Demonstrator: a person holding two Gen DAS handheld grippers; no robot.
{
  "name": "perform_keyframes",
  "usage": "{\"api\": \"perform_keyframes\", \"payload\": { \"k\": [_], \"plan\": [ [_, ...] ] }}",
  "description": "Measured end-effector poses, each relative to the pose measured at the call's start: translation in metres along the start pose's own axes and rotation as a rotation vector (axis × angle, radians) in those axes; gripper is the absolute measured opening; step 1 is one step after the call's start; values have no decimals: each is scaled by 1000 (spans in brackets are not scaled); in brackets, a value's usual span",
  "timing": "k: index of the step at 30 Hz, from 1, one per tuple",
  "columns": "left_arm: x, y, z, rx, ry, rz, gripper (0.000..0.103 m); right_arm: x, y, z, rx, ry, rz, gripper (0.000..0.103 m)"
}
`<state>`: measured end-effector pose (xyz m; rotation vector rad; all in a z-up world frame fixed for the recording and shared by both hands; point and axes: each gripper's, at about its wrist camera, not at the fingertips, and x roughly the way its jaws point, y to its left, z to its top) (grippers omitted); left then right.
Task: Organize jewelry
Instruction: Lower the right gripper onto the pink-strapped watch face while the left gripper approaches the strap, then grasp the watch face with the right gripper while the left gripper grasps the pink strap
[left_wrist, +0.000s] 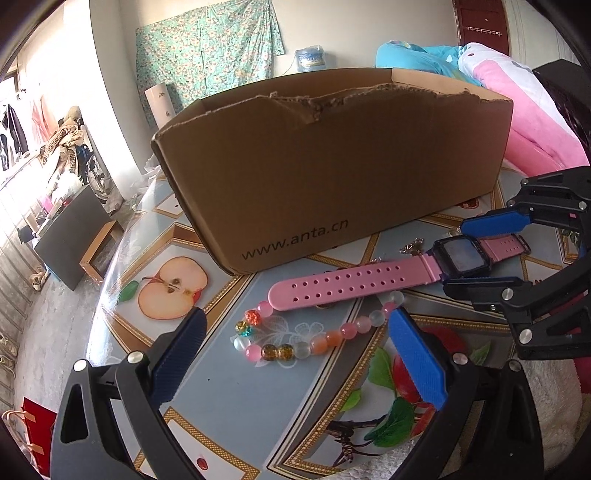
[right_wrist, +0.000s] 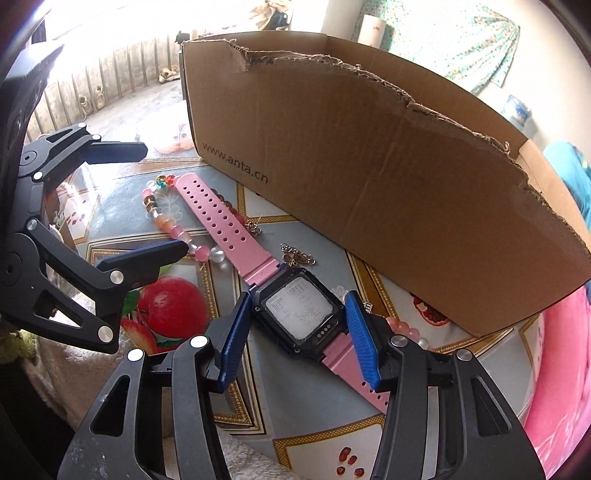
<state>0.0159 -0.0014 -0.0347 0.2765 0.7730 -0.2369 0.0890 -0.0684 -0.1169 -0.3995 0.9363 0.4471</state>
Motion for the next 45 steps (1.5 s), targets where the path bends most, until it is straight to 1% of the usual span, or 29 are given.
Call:
{"api": "perform_keyframes", "payload": {
  "k": [2,5,9,12,14,15,17,18,19,21,22,23,24,26,27,29,30,31,32,35,39,43,45],
  "plan": [
    [-1,0,-1,6,-10,-1,96,0,-9,4,15,13,18,48],
    [-4,0,-3,20,-31,-4,96,2,-25,9,65,33,69,48],
    [-13,-6,-2,77,-78,-8,96,3,-50,15,146,56,152,48],
    [-17,-15,-1,137,-104,-14,90,3,-56,15,209,67,223,48],
    [-17,-21,0,182,-113,-18,82,5,-63,15,245,78,261,48],
    [-17,-23,0,207,-118,-22,80,6,-69,15,270,86,286,48],
    [-17,-30,0,268,-131,-16,71,5,-72,14,301,92,321,48],
    [-17,-35,0,296,-137,-14,69,6,-74,14,312,93,336,48],
    [-17,-38,0,323,-141,-13,63,6,-77,14,330,94,356,48],
    [-16,-44,0,361,-140,-24,58,6,-84,14,357,94,389,48],
    [-15,-47,-1,375,-138,-30,53,6,-88,12,363,94,393,48],
    [-15,-48,-1,383,-134,-34,48,5,-90,11,371,94,401,48],
    [-15,-49,-1,387,-128,-39,45,5,-93,10,381,92,414,48],
    [-16,-51,1,387,-121,-54,34,3,-96,7,395,83,440,48],
    [-17,-52,2,384,-118,-63,32,0,-100,2,394,78,444,48],
    [-18,-54,4,372,-108,-83,19,-2,-103,0,393,65,462,48],
    [-19,-55,7,365,-102,-90,19,-4,-105,-3,395,59,471,48],
    [-19,-55,10,357,-94,-102,15,-6,-107,-6,395,48,471,48],
    [-21,-55,12,350,-86,-112,13,-8,-96,-8,391,40,468,48],
    [-21,-54,19,324,-41,-144,9,-10,-90,-13,366,10,446,49],
    [-12,-47,30,293,21,-161,7,-8,-84,-16,343,-19,421,49],
    [-7,-42,40,251,63,-184,6,-11,-73,-23,291,-47,348,50],
    [-4,-41,43,239,76,-191,5,-15,-65,-26,248,-66,282,49]
  ]
}}
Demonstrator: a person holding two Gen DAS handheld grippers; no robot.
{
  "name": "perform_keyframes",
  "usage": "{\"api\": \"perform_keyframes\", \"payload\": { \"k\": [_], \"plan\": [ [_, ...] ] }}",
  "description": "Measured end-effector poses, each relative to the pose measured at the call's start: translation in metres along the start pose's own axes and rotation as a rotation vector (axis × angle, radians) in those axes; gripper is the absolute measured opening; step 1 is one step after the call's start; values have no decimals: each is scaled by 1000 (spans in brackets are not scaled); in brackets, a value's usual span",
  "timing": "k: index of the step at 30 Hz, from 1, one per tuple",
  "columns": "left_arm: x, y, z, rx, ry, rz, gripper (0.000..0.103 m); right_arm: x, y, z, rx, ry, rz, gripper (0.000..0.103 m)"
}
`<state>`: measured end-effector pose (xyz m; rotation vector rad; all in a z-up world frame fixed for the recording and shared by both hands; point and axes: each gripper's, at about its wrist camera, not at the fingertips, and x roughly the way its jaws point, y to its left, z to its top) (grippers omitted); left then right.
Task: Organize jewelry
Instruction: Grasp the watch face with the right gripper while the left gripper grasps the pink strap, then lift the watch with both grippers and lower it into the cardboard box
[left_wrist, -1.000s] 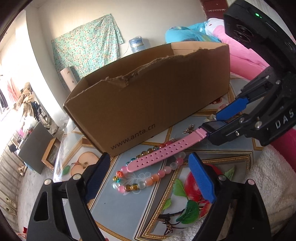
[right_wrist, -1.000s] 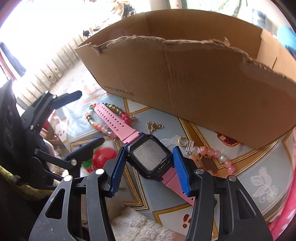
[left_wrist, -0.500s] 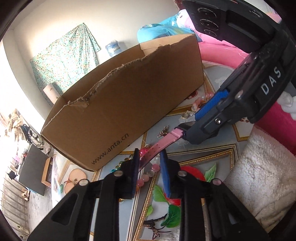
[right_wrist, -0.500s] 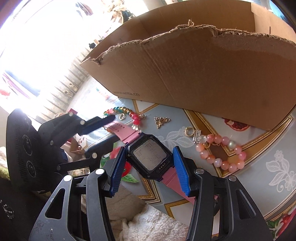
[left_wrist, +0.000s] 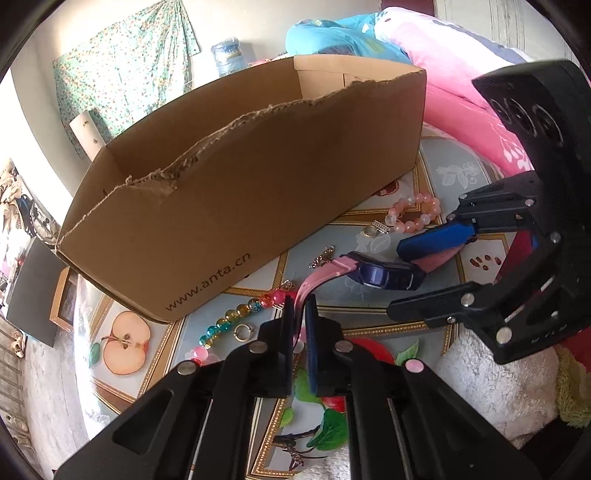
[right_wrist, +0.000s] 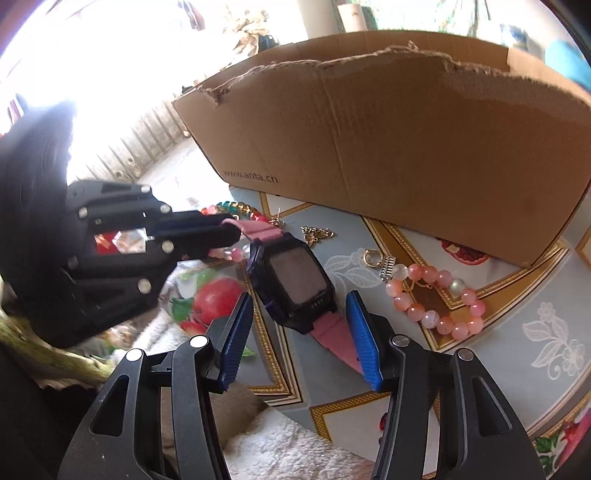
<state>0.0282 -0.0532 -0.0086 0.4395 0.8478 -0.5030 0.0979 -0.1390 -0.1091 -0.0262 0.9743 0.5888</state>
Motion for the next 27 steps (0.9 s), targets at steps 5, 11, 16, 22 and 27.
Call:
{"api": "perform_keyframes", "payload": {
  "k": [5,11,16,22,27],
  "plan": [
    [5,-1,7,2,7,15,4,1,22,-11,-147,-31,-203,33],
    [0,2,2,-7,-33,24,3,1,47,-19,-238,-104,-370,14],
    [-18,3,1,-5,-97,22,3,-16,54,-21,-206,-167,-392,13],
    [-57,7,16,-12,-200,13,3,-60,72,-13,-222,-248,-437,13],
    [-89,25,41,-19,-303,9,3,-104,70,23,-266,-318,-438,13]
  ]
}}
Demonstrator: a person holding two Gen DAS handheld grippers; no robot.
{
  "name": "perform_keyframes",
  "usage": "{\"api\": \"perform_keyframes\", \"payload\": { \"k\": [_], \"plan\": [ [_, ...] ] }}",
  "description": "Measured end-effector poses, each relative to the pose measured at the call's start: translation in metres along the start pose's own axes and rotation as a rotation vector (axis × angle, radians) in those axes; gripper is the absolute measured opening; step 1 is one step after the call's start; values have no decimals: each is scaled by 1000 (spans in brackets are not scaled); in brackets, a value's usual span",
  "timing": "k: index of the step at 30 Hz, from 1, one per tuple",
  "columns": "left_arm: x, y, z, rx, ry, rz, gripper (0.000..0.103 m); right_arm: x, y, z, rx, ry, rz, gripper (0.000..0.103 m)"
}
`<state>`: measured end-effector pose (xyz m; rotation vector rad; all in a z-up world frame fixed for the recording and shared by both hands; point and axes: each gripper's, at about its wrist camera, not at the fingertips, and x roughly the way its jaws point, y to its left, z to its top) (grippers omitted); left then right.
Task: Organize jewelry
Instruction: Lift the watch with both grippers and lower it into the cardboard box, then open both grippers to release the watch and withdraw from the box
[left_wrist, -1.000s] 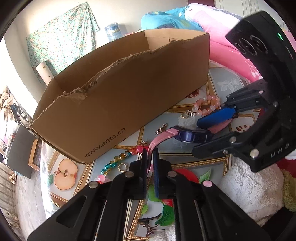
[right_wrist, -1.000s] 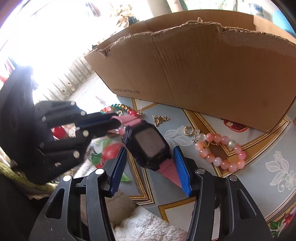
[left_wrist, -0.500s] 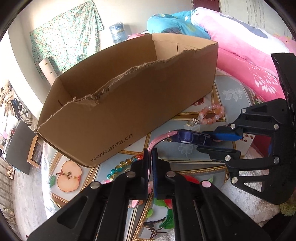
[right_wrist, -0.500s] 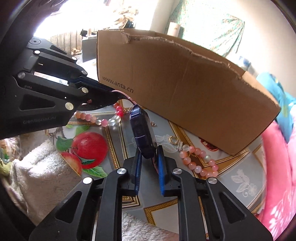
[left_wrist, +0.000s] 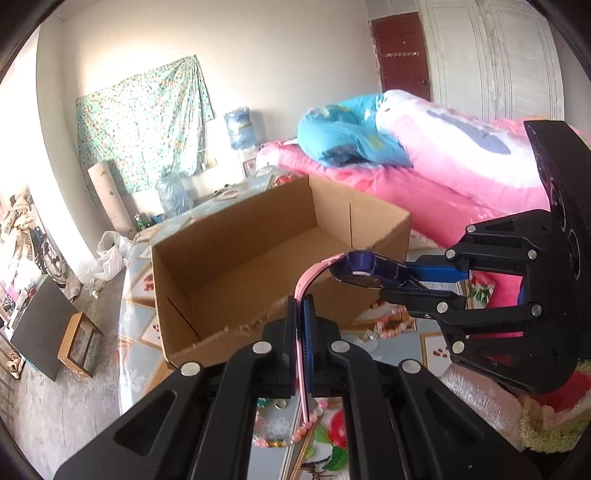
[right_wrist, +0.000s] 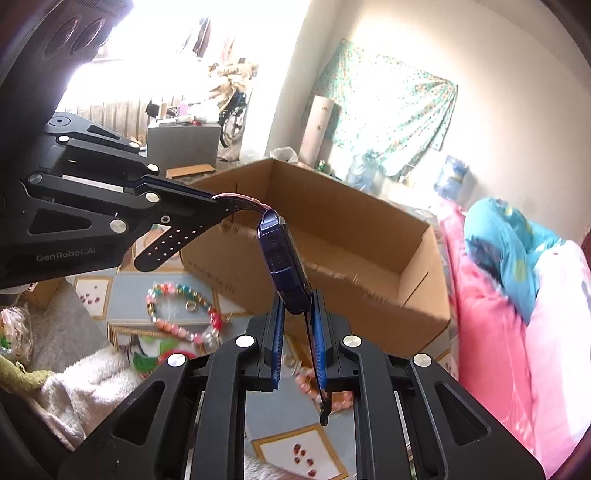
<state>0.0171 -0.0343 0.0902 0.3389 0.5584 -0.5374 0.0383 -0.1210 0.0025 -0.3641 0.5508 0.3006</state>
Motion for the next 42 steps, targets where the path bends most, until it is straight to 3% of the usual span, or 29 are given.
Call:
{"api": "perform_keyframes", "payload": {
  "k": [3,6,9,12,18,21,23,28,31,34,42],
  "plan": [
    [0,19,26,-18,-31,-7,3,6,-26,32,20,5,69,13],
    [15,39,49,-31,-12,-15,3,43,-51,60,68,74,182,13],
    [53,63,65,-77,80,-51,3,97,-76,78,139,242,331,13],
    [101,82,72,-114,201,-75,3,143,-95,86,165,407,409,13],
    [177,106,63,-117,416,-53,4,221,-104,90,178,678,508,13],
    [196,118,57,-112,472,-5,8,252,-101,89,154,751,521,13],
    [197,126,57,-125,467,30,10,270,-98,86,149,798,517,13],
    [171,146,58,-184,382,28,12,291,-92,79,109,879,510,13],
    [151,156,53,-217,342,31,12,289,-92,85,69,880,474,17],
    [130,166,46,-262,301,30,15,286,-93,89,16,875,392,31],
    [75,170,27,-320,165,43,22,254,-101,105,23,802,297,35]
  ]
}}
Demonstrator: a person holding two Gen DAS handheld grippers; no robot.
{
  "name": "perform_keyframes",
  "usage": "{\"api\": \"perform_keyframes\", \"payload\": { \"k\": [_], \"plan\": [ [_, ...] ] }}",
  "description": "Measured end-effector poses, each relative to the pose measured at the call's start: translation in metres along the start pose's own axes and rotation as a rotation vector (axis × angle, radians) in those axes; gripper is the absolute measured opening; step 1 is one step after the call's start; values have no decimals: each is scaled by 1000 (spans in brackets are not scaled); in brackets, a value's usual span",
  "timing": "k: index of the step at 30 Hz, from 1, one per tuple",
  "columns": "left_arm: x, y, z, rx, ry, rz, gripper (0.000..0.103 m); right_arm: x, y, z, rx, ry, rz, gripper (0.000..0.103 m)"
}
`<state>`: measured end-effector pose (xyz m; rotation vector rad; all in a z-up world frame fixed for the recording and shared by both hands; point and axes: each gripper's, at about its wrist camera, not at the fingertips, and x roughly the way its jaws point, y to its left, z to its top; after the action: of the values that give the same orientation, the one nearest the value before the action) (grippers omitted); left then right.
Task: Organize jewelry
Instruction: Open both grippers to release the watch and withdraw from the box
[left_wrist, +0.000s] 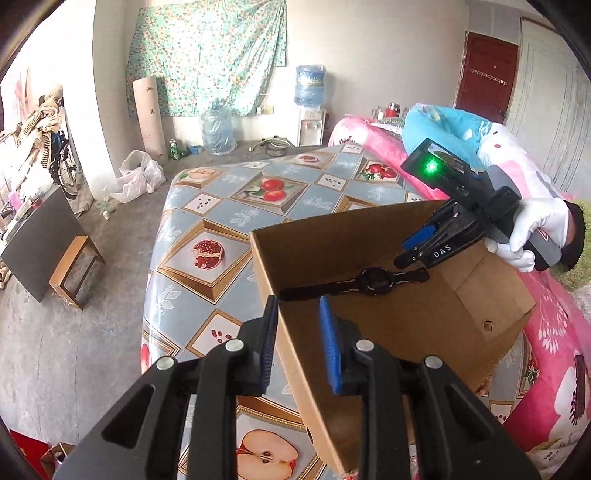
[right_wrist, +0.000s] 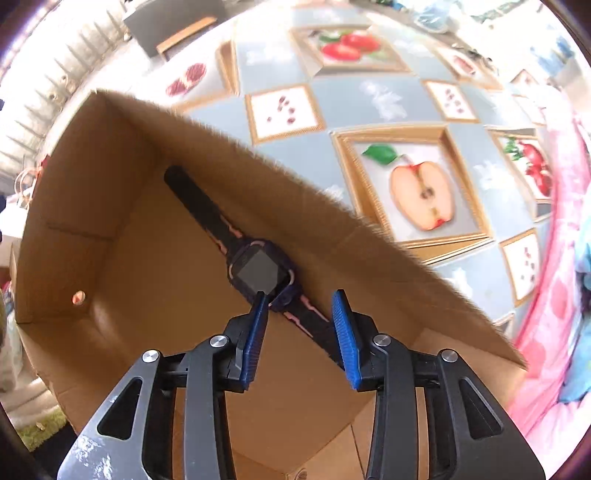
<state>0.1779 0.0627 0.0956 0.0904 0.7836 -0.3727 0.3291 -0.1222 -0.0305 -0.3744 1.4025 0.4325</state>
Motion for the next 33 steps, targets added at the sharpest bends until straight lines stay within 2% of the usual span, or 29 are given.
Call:
{"api": "perform_keyframes", "payload": {
  "k": [4,6,8,9,11,14,16,18,19,21,25,29,30,32,33],
  "plan": [
    [-30,5,-15,-37,-88,-19,25,-33,1,-11,27,-95,-20,35],
    [-47,6,-25,-53,-131,-25,27,-58,6,-30,51,-176,-24,35],
    [-60,4,-33,-55,-163,-23,31,-92,14,-57,81,-294,-52,36],
    [-66,3,-39,-56,-175,-16,33,-109,20,-75,94,-358,-61,43],
    [-76,0,-51,-67,-177,-15,35,-131,24,-108,130,-463,-56,48],
    [-84,-6,-71,-77,-173,-9,42,-158,48,-164,176,-620,-126,62],
    [-84,-13,-87,-68,-155,11,44,-174,57,-194,205,-700,-142,83],
    [-78,-21,-102,-61,-122,30,45,-174,63,-220,243,-764,-158,90],
    [-74,-25,-110,-61,-101,40,46,-172,68,-230,261,-781,-167,95],
    [-64,-32,-126,-57,-63,56,46,-167,79,-252,307,-794,-208,95],
    [-42,-45,-157,-66,27,69,46,-126,97,-257,312,-764,-314,95],
    [-29,-52,-177,-60,75,55,46,-125,116,-285,352,-922,-332,95],
    [-25,-54,-181,-58,85,57,46,-121,117,-283,358,-913,-328,95],
    [-20,-57,-183,-52,97,62,46,-101,114,-275,369,-829,-271,95],
    [-18,-58,-184,-47,98,68,46,-94,115,-275,386,-813,-242,94]
  ]
}}
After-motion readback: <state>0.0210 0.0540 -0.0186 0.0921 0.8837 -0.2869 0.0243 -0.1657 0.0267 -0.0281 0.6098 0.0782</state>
